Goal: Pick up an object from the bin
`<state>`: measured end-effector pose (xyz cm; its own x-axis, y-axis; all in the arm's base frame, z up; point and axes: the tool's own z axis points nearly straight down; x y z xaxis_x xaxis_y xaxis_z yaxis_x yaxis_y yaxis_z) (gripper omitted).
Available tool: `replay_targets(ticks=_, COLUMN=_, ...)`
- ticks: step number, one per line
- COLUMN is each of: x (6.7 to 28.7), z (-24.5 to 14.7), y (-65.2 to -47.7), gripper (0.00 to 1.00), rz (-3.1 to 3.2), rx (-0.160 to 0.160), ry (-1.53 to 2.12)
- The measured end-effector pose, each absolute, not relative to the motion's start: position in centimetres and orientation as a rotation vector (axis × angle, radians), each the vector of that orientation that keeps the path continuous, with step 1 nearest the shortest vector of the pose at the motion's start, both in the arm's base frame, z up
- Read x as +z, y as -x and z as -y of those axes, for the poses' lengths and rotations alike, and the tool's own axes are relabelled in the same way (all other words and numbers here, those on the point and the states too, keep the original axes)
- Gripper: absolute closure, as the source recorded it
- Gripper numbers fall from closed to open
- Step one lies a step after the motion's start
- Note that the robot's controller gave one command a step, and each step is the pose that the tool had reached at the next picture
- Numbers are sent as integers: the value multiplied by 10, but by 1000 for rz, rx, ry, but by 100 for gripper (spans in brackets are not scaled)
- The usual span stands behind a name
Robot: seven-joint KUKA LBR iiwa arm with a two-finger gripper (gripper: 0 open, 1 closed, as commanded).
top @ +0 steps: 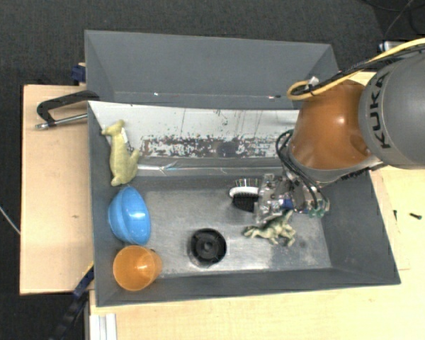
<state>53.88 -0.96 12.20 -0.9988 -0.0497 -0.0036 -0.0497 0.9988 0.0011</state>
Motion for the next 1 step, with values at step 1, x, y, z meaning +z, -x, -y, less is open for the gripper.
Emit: replay_targets(ticks=1, x=203, z=18, y=-541, gripper=100, rz=-3124, rx=-1, ry=128)
